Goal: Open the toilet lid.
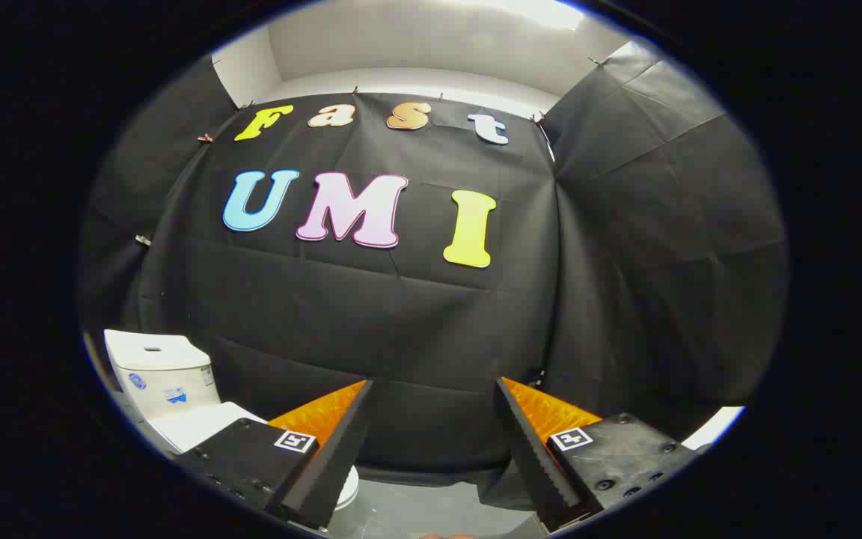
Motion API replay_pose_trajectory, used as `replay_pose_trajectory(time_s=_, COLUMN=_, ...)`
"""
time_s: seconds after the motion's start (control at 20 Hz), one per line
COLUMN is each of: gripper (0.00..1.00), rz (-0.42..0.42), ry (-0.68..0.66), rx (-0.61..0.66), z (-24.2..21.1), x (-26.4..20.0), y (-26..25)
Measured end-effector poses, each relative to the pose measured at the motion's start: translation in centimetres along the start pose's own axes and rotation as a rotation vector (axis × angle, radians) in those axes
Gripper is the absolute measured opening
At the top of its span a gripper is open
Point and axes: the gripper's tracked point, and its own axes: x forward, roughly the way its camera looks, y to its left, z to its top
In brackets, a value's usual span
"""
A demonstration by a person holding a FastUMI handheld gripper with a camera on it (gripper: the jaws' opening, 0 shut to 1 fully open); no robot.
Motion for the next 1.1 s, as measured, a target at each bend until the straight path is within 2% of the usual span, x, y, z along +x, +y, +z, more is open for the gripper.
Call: replay_pose_trajectory(time_s=1.1, gripper=0.97, rz=0.027, ry=0.011, rx=0.008, z=-0.17, x=-0.27, y=0.66)
